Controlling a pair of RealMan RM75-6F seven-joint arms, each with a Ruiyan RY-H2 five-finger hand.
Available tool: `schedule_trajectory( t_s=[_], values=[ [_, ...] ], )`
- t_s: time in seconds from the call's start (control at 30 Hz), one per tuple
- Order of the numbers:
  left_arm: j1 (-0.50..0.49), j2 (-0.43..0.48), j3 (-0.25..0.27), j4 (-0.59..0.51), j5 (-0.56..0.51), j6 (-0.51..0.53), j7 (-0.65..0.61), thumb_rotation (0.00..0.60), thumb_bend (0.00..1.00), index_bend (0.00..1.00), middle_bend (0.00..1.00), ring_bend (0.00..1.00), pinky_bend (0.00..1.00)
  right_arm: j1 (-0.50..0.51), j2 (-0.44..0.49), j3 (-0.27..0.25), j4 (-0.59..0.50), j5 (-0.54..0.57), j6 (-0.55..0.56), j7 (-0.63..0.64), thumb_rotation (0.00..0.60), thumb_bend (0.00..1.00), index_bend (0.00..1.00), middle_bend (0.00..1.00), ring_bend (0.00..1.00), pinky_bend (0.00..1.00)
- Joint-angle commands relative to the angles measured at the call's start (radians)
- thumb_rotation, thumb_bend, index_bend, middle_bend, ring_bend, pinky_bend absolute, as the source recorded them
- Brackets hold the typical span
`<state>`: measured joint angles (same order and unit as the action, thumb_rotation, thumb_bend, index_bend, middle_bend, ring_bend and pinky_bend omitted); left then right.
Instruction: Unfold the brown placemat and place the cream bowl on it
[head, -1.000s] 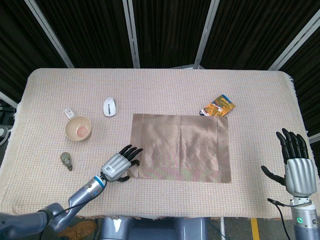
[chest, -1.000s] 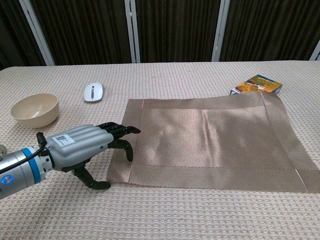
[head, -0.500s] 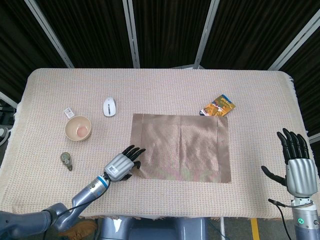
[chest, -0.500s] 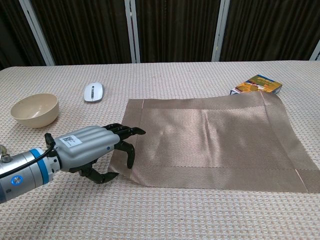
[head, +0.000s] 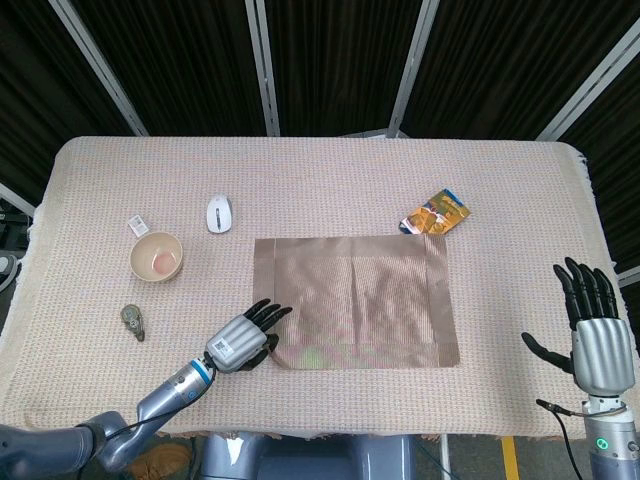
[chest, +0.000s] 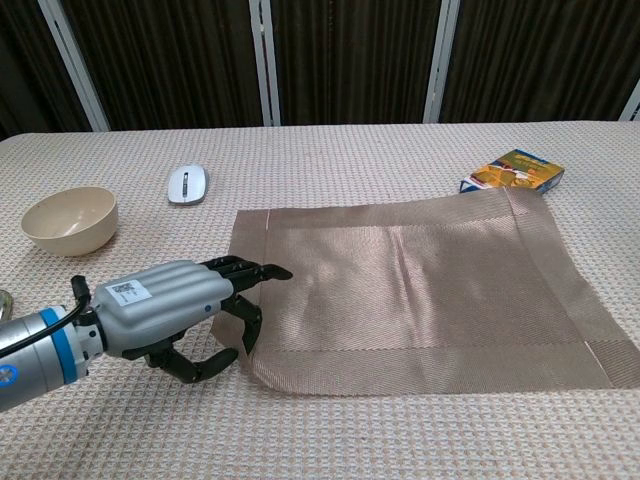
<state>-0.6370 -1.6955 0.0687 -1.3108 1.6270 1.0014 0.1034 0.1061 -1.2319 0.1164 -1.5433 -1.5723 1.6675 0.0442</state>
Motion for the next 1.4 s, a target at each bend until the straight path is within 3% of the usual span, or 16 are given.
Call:
schedule_trajectory(
  t_s=[0.03,0.27,0.47,0.8,1.4],
  values=[
    [0.01,0.05,0.064,-0.041,0.072,0.038,-0.022,0.6,0.49,0.7,0.0,0.0,0.0,-0.001,-0.003,0.0,0.0,-0.002,-0.001,-0.007,0.6,0.0,0.0,0.0,0.0,0.0],
    [0.031,0.149,0.166,-0.095,0.191,0.12,-0.052,0.6,0.49,0.72,0.0,0.0,0.0,-0.002,-0.012,-0.003,-0.003,-0.014,-0.003,-0.029,0.6,0.0,0.0,0.0,0.0,0.0],
    [0.056,0.229,0.219,-0.1,0.23,0.166,-0.062,0.6,0.49,0.73,0.0,0.0,0.0,-0.002,-0.018,-0.004,-0.007,-0.021,-0.004,-0.044,0.6,0.0,0.0,0.0,0.0,0.0],
    [0.108,0.265,0.213,-0.008,0.198,0.224,-0.159,0.6,0.49,0.73,0.0,0.0,0.0,-0.001,-0.018,0.0,-0.012,-0.024,-0.009,-0.046,0.6,0.0,0.0,0.0,0.0,0.0],
    [0.121,0.271,0.227,-0.047,0.24,0.212,-0.166,0.6,0.49,0.72,0.0,0.0,0.0,-0.005,-0.012,0.003,-0.02,-0.028,-0.009,-0.04,0.6,0.0,0.0,0.0,0.0,0.0]
  ],
)
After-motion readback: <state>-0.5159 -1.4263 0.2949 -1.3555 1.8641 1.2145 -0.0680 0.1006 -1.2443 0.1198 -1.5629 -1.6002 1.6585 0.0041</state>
